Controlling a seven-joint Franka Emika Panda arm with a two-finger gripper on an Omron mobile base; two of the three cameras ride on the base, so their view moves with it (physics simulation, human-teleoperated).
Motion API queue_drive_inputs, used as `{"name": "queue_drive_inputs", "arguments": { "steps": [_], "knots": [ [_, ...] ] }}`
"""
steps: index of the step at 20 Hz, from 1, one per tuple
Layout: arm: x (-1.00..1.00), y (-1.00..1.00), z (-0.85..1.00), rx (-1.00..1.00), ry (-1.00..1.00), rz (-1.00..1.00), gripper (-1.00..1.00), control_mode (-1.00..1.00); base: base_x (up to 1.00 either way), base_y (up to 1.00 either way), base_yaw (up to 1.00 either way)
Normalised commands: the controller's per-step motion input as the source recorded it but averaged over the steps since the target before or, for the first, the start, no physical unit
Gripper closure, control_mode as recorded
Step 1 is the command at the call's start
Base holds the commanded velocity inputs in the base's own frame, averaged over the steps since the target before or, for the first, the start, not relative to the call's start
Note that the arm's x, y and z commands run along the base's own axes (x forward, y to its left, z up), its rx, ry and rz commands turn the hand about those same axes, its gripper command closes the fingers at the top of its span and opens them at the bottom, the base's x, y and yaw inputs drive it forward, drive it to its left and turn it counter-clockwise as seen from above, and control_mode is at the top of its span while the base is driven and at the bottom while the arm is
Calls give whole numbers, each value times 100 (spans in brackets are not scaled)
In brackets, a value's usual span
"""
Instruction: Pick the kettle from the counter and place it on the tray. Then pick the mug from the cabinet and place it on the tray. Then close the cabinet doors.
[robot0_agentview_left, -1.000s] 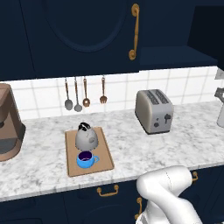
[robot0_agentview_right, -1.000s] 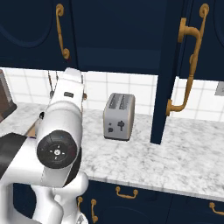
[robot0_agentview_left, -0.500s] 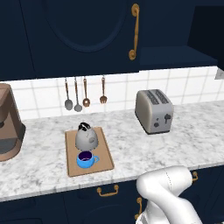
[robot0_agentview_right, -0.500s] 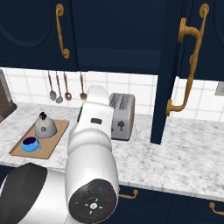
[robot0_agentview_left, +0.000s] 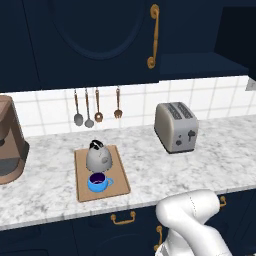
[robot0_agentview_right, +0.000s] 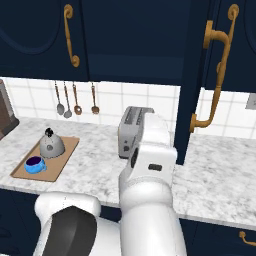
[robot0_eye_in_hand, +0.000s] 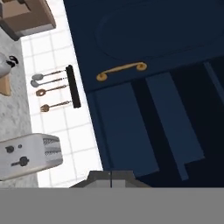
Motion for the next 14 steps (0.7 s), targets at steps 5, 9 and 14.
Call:
{"name": "queue_drive_inputs", "arguments": {
  "steps": [5, 9, 14],
  "knots": [
    [-11, -61, -12, 0, -14, -4, 100, -100, 0, 0, 0],
    [0, -45, -26, 0, -5, -1, 100, -100, 0, 0, 0],
    [8, -40, -24, 0, 0, 0, 100, -100, 0, 0, 0]
  ]
}}
